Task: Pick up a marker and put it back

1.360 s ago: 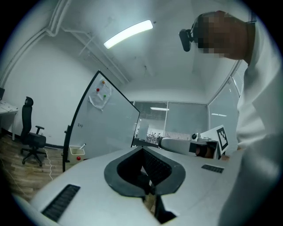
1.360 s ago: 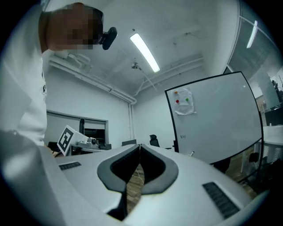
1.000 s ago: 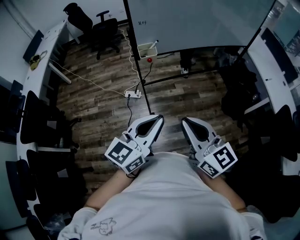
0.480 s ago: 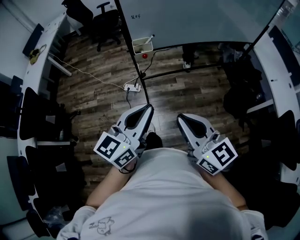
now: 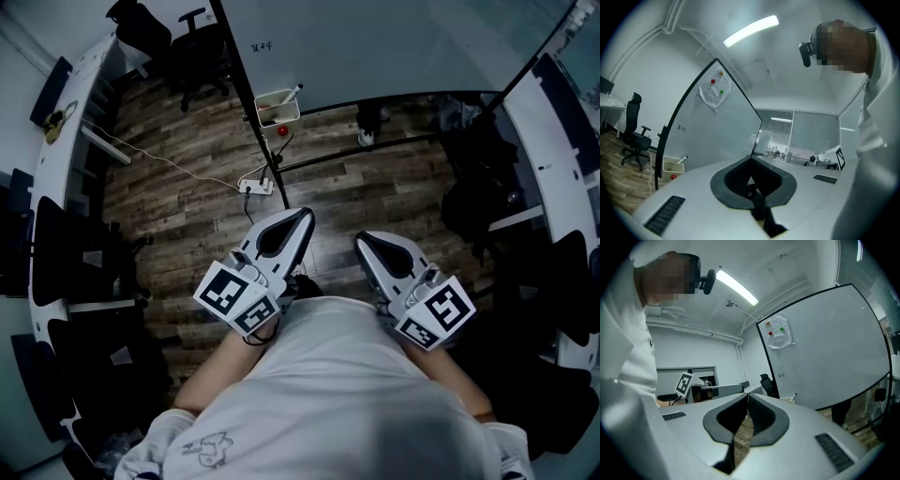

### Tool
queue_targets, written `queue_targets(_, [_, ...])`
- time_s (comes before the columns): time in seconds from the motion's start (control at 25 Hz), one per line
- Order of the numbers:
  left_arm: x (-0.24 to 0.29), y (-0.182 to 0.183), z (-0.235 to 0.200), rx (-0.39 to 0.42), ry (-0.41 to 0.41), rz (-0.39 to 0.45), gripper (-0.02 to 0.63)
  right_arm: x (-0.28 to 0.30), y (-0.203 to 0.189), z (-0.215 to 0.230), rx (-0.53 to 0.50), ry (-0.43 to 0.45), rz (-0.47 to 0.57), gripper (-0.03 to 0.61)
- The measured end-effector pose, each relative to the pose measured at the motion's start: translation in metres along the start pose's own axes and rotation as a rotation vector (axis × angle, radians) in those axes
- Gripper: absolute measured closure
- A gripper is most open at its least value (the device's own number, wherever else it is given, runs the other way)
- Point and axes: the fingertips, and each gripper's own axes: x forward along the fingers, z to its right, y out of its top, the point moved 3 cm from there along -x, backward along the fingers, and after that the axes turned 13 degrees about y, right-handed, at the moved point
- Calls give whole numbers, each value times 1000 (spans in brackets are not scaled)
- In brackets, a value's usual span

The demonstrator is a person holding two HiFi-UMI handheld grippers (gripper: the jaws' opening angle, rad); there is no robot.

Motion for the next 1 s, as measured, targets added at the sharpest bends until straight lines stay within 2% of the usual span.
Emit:
queue_targets(0.24, [38,1,-51,-1,-27,-30,609,41,0,37,25,-25,-8,565])
queue_targets(0.6, [73,44,-126,77,-104,-51,609,136,25,87,56,-60,53,565])
queue_targets(0.8, [80,44,-161,77,-110,-70,609,172,13,92,87,-56,21,565])
queue_targets(1.0, [84,38,-178,73,-104,-101,609,189,7,112,125,-98,-8,566])
